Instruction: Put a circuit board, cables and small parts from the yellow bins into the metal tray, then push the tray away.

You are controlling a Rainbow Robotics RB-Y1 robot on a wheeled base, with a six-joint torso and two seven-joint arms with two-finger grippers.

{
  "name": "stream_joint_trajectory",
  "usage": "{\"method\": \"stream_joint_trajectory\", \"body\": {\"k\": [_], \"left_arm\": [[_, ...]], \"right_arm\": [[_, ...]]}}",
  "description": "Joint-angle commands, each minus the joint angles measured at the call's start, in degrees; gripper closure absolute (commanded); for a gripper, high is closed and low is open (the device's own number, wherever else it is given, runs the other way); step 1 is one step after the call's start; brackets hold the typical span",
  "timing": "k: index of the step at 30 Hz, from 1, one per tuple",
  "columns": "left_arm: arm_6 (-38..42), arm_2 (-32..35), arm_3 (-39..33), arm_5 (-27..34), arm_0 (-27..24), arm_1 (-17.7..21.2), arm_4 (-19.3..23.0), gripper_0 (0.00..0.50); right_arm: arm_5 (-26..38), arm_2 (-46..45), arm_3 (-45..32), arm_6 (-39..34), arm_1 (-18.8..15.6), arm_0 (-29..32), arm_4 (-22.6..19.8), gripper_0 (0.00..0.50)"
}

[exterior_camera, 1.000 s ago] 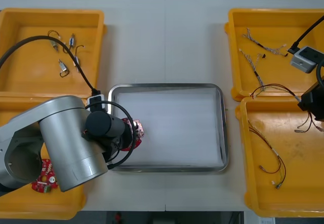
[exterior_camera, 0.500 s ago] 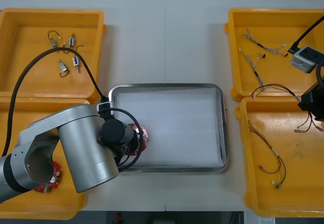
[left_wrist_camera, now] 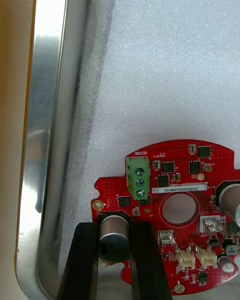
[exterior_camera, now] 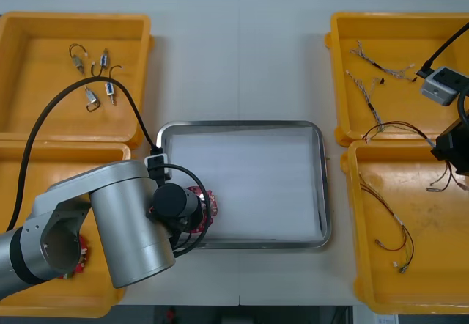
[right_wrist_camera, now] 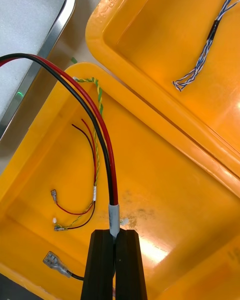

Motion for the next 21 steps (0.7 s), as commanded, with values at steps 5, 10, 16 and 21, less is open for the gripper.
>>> {"method": "stream_joint_trajectory", "body": {"k": [5,10,16,21], "left_arm": [[4.7,-0.9,-0.6,-1.1,-1.9,-0.6,-1.9,0.086],[4.8,-0.8,-1.3,-0.8,-2.8,0.0,-1.8,0.016],[5.3,1.7,-4.7,1.7,-5.0,1.9,3.0,0.0],[5.2,6.7,-8.8,5.6,-8.0,4.5,11.5,0.0]], "right_arm": [[0.2,0.4,-1.5,-1.5,0.5,-1.5,0.3,0.5],[0.2,0.4,-1.5,-1.5,0.5,-1.5,0.3,0.5],[0.2,0.4,-1.5,-1.5,0.5,-1.5,0.3,0.5],[0.2,0.4,-1.5,-1.5,0.5,-1.5,0.3,0.5]]}}
